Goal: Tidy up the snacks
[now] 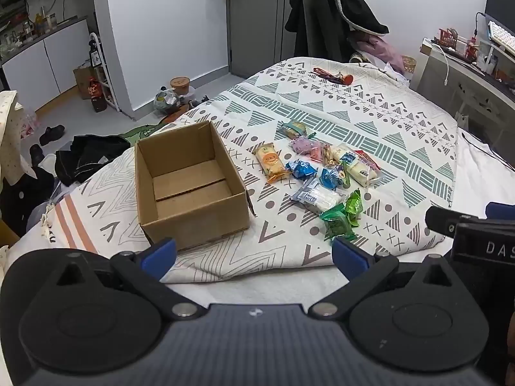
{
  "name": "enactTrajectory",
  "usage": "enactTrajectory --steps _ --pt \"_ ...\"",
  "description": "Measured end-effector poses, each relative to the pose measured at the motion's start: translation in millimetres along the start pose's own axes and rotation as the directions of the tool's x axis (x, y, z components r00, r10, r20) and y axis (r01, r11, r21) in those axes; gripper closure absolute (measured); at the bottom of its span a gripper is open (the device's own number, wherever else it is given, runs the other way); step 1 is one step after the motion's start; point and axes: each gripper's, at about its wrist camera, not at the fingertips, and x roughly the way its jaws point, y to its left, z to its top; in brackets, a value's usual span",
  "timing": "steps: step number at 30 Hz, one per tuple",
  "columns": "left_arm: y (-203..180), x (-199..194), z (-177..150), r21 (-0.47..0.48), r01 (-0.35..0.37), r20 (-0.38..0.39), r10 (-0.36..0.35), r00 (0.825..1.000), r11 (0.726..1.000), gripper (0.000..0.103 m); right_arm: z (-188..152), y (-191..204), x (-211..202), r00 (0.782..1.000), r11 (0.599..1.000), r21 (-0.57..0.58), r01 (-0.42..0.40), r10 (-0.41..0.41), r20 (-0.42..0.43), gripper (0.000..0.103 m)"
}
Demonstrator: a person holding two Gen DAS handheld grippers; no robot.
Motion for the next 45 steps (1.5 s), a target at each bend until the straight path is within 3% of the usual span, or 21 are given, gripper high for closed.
enactTrajectory --steps 6,19,45 --pt "0.2 0.0 0.0 -0.004 0.000 0.003 0.000 1.000 1.000 0.001 -2.8 -0.7 -3.9 0.999 1.000 -0.001 0.013 -0.013 0.040 0.002" --pt "0.4 -3.9 -1.2 -0.011 0.000 0.004 0.000 1.000 1.000 0.001 0.2 -0.1 -2.0 1.000 1.000 -0.008 0.008 -0.008 0.011 0.002" --pt "4.2 -3.2 -2.2 -0.017 0.009 0.006 -0.009 1.000 1.000 0.001 2.8 0.5 -7.1 0.999 1.000 -0.004 -0.003 0.003 0.036 0.002"
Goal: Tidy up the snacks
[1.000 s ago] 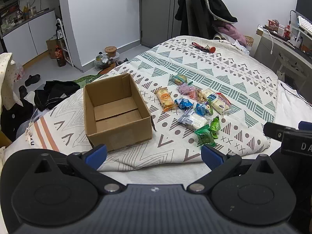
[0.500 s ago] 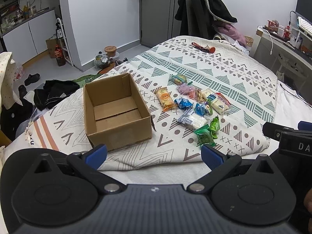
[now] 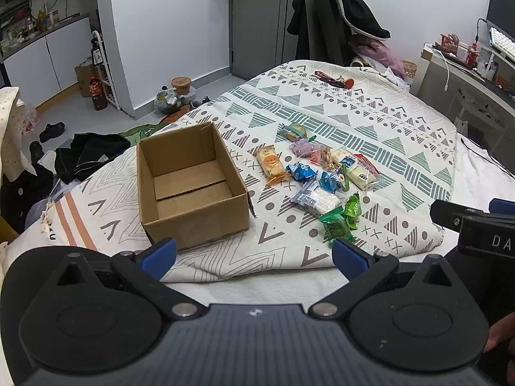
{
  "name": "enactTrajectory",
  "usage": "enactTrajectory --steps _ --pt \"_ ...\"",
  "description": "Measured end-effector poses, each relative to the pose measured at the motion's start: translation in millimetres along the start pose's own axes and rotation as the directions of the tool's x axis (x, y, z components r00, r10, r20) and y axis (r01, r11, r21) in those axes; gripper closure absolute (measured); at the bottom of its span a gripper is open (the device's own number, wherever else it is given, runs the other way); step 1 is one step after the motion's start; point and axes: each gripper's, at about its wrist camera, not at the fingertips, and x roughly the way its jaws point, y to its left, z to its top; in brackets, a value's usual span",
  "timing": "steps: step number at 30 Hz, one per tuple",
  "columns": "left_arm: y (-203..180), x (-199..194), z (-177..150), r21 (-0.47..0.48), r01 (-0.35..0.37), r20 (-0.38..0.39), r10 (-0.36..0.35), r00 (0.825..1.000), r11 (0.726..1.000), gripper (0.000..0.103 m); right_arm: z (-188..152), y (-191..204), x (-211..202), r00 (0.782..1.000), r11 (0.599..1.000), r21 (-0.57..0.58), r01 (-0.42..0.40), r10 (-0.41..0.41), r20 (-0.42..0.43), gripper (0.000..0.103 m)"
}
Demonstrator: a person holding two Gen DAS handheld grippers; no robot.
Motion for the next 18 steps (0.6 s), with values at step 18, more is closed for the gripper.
enactTrajectory --steps 18 --pt "-7.3 -2.5 4.1 0.010 0.004 0.002 -0.004 1.000 1.000 0.001 -1.4 -1.1 1.3 1.000 1.000 0.007 -0.024 0.024 -0.006 0.002"
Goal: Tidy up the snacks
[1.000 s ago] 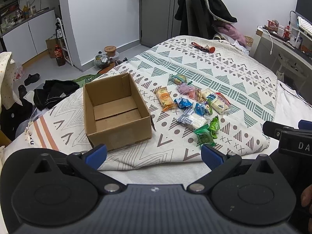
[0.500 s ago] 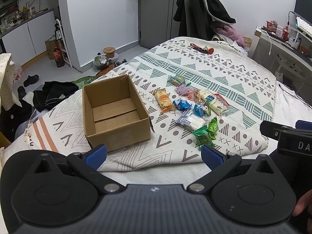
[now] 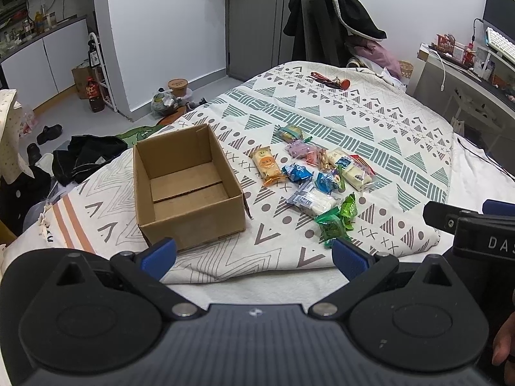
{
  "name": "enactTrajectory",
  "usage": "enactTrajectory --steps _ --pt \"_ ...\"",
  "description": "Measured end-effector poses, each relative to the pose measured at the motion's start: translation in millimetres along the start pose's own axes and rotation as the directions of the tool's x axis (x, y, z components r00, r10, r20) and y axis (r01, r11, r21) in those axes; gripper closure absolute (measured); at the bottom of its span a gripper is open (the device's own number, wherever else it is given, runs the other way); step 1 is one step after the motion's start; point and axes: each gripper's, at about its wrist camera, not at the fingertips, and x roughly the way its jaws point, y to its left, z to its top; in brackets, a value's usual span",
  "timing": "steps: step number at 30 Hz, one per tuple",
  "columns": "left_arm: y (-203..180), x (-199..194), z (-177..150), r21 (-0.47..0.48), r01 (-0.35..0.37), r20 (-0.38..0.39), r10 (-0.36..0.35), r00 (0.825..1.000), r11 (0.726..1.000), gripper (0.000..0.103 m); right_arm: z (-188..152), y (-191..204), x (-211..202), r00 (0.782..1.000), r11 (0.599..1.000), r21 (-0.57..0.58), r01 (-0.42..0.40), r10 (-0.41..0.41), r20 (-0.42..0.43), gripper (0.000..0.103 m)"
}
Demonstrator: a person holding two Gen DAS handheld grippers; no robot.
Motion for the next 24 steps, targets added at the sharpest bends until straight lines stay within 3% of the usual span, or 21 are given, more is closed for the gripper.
enactTrajectory --steps 24 --pt "-13.7 33.1 9.1 0.017 0.023 -0.024 -0.022 0.999 1.000 0.001 0.6 -17.3 35.9 0.998 0.998 0.046 -0.038 0.040 -0.047 0.002"
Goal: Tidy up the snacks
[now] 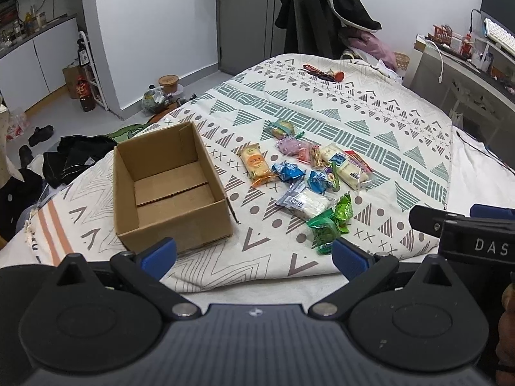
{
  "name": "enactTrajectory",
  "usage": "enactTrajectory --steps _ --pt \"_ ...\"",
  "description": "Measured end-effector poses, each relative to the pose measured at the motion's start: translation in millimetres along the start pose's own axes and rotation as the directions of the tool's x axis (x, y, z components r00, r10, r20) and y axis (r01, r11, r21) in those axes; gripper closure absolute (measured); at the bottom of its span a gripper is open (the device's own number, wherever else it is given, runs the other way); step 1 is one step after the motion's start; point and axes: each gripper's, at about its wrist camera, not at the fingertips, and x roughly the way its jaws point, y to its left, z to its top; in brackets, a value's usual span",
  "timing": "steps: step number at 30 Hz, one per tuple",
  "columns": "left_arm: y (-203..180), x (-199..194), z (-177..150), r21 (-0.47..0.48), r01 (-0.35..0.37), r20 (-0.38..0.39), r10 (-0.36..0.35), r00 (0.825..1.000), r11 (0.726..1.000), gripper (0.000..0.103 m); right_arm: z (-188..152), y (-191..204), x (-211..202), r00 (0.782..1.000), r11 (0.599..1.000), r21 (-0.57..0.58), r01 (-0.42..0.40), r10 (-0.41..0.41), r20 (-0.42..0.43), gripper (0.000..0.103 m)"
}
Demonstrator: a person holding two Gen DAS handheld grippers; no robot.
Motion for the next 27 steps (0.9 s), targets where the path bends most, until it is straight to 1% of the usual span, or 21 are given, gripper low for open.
enactTrajectory --steps 4,7,11,15,21,24,26,27 --pt "-5.9 12.4 3.3 -0.005 0.013 -0.015 -0.014 1.000 1.000 0.001 2.1 -4.3 11.6 1.000 1.000 0.001 0.012 -0.012 -0.017 0.002" --pt "-10.0 21.2 6.3 -0.012 0.022 -0.020 -0.022 1.000 1.000 0.001 4.0 -11.7 21.5 0.999 1.000 0.026 -0.001 0.002 -0.034 0.003" --pt "-18.2 34.7 10.7 -0.014 0.030 -0.031 -0.030 0.999 0.999 0.001 5.8 -21.1 35.3 0.998 0.999 0.052 0.002 0.000 -0.055 0.003" --pt "-24.5 49.6 14.9 -0.022 0.033 -0.051 -0.034 0.998 0.999 0.001 9.0 -37.9 51.3 0.995 0.992 0.117 -0.038 0.048 -0.089 0.005" --pt "-34.9 74.0 17.0 -0.028 0.062 -0.093 -0.064 0.994 0.998 0.003 14.3 -49.8 70.0 0.991 0.986 0.155 -0.068 0.085 -0.104 0.005" --pt "-42.2 85.5 17.5 -0.018 0.051 -0.105 -0.053 0.993 0.999 0.004 17.1 -55.8 81.9 0.987 0.981 0.175 -0.084 0.106 -0.119 0.007" --pt "-43.9 94.3 18.3 -0.037 0.069 -0.115 -0.073 0.991 0.997 0.007 18.4 -60.6 91.2 0.983 0.975 0.196 -0.101 0.128 -0.134 0.009" --pt "-44.9 98.2 18.9 -0.041 0.066 -0.120 -0.070 0.990 0.997 0.007 18.3 -62.9 95.1 0.981 0.973 0.204 -0.107 0.137 -0.140 0.009"
